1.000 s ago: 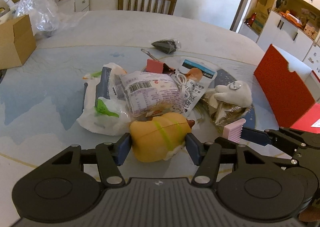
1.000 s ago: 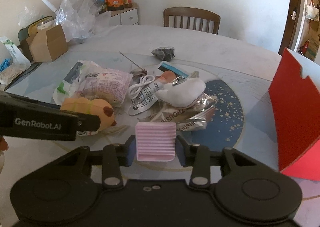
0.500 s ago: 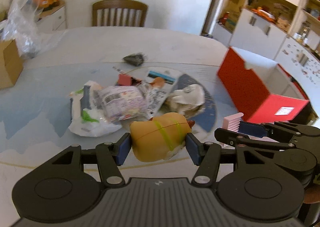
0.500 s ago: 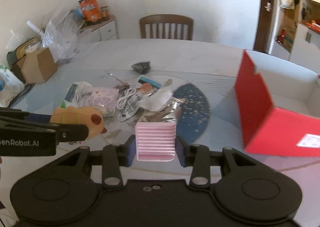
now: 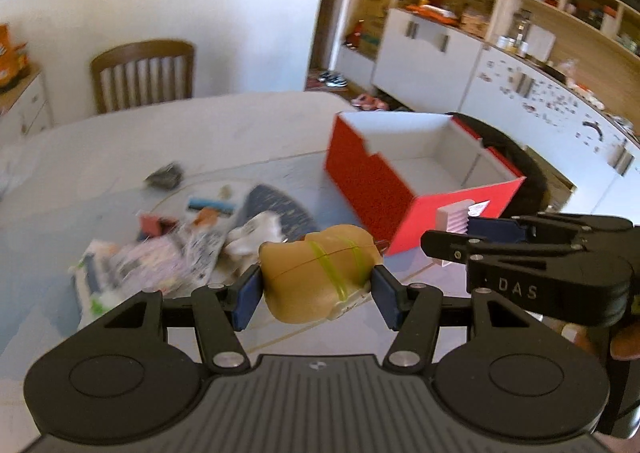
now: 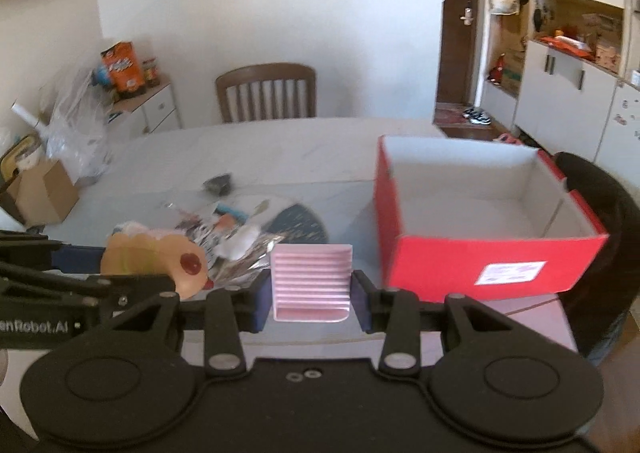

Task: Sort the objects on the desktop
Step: 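Carry the duck and pink pad over the red box and lower them inside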

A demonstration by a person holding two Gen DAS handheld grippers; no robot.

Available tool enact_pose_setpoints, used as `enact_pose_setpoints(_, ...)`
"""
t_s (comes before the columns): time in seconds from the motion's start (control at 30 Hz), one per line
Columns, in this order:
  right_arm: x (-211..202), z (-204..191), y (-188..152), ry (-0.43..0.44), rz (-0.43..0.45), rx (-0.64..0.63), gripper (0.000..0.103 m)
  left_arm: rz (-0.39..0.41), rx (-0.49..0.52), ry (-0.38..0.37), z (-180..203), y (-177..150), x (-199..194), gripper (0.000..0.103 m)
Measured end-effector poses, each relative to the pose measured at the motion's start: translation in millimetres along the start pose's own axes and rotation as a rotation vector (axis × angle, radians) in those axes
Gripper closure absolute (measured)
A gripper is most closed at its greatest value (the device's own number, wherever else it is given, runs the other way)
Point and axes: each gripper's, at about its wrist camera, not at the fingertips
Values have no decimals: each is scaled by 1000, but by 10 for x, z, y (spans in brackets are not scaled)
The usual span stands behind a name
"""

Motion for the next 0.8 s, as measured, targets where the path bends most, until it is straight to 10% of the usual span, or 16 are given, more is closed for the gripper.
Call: enact_pose_setpoints(0.8,494,1798,693,-12,-73,-53,63,-8,60,-17,1288,1141,1199,45)
Point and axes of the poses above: each gripper's, at about its wrist camera, not at the fingertips, and x roughly the way its jaws point, z to its right, y to its top, and after that the axes turned 9 degrees about y, right-handed
